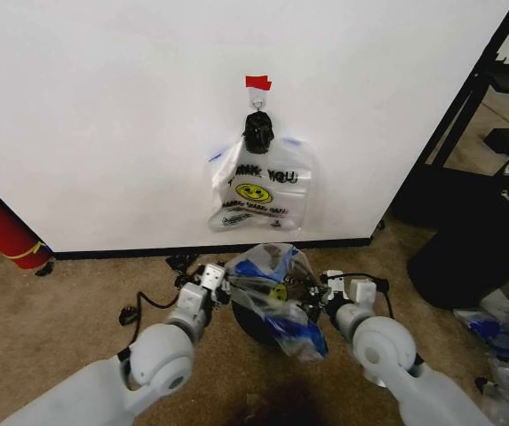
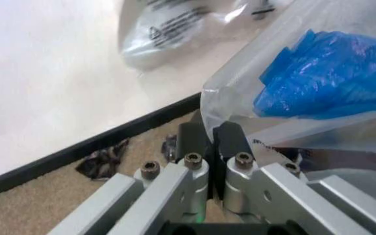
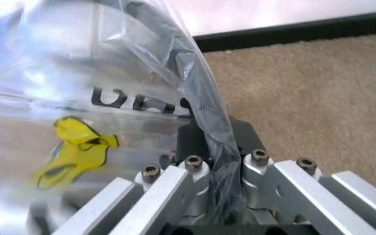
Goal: Pick up the garbage bag from the wall and place it over the trash bin.
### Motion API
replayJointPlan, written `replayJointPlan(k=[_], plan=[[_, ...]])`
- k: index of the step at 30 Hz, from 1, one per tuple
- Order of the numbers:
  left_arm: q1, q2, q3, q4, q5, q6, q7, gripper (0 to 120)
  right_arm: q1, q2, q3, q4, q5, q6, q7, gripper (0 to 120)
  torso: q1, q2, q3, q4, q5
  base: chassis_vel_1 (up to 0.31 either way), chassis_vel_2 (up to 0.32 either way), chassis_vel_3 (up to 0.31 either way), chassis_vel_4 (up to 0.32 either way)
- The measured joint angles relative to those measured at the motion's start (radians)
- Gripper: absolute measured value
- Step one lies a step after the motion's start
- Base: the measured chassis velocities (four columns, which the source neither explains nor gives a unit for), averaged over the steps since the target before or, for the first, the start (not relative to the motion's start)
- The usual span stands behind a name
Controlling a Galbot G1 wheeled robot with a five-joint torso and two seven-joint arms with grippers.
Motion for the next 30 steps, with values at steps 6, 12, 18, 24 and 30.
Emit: replayJointPlan(k=[6,12,18,24,30], plan=[[0.06,-0.002,-0.051,0.019,0.028,-0.065,0.118,0,-0.045,-0.017,0.102,0.024,0.053,0.0,-0.155,0,0.0,0.0,0.0,-0.0003,0.0,0.0,0.0,0.0,0.0],[0.071,-0.028,-0.071,0.058,0.026,-0.157,0.217,0,-0.06,-0.003,0.127,0.019,0.078,0.056,-0.211,0,0.0,0.0,0.0,-0.0003,0.0,0.0,0.0,0.0,0.0],[0.091,-0.034,-0.112,0.077,-0.031,-0.231,0.288,16,-0.066,0.032,0.127,-0.02,0.061,0.155,-0.182,0,0.0,0.0,0.0,0.0001,0.0,0.0,0.0,0.0,0.0],[0.125,-0.035,-0.156,0.056,-0.066,-0.309,0.338,39,-0.085,0.083,0.088,-0.064,0.019,0.302,-0.042,0,0.0,0.0,0.0,-0.0006,0.0001,0.0,0.0,0.0,0.0],[0.254,-0.079,-0.19,-0.065,-0.168,-0.29,0.223,61,-0.127,0.134,0.045,-0.069,-0.066,0.436,0.036,0,0.0,0.0,0.0,0.0,0.0001,0.0,0.0,0.0,0.0]])
